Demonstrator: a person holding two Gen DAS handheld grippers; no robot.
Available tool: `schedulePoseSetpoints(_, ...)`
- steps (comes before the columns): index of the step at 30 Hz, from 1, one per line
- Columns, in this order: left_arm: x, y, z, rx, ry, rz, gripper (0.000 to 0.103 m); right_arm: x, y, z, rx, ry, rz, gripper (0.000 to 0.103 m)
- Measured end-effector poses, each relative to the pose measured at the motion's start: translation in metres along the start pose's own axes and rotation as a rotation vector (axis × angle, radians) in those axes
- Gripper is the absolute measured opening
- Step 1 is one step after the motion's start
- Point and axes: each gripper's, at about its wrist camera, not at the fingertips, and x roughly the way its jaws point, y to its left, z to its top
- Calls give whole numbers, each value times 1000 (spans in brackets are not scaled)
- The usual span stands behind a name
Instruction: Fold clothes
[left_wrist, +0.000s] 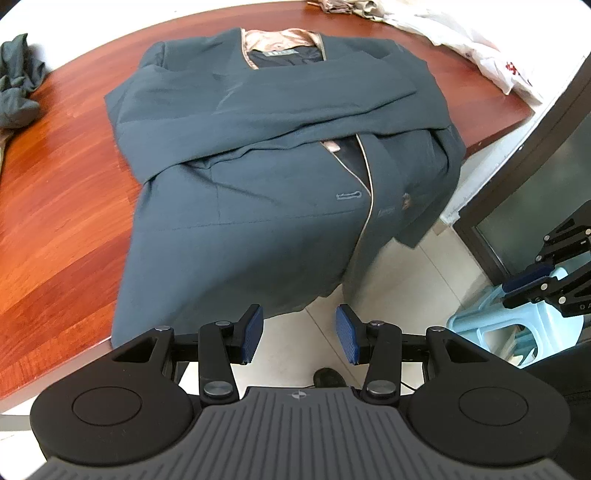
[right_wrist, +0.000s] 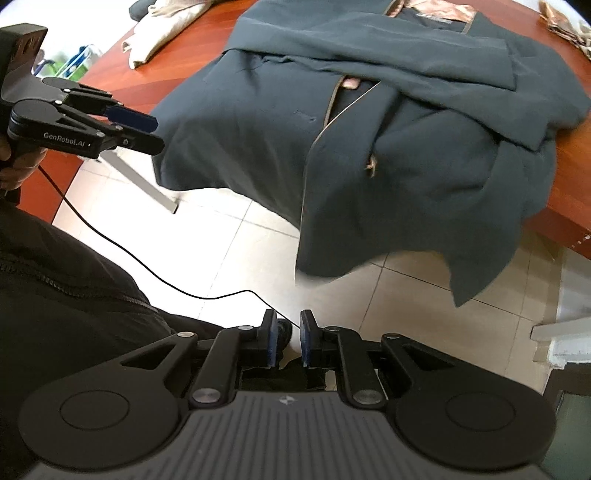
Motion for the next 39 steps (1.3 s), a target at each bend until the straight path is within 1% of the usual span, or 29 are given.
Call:
schedulePoseSetpoints(2,1,-1,3,5,-2,-1,47,-4,-3,-2,15,-10,-19,20)
schedulePoseSetpoints(4,2,-1,6,10,-7,-1,47,-8,-5,-3,30,-20,-38,27)
schedulePoseSetpoints(7,4,-2,9,14,-11,1,47,-14,-9,-6,52,-35,-66,32)
schedulePoseSetpoints(10,4,-2,12,16,-19,4,47,-20,-19,-6,77,-55,-114,39)
schedulePoseSetpoints(18,3,6,13,8,-36,29,47,-27,-45,5,144,-111,-220,42)
schedulePoseSetpoints(25,-1,24,12,-17,-52,60,52,-34,-63,20,183,-151,-289,43)
schedulePoseSetpoints(27,-2,29,12,-25,-55,70,53,-34,-67,26,192,-158,-304,43)
schedulePoseSetpoints(34,-2,56,12,-59,-65,113,58,-35,-72,40,208,-179,-342,50)
schedulePoseSetpoints(39,-2,68,17,-66,-75,128,59,-32,-75,53,219,-191,-368,51)
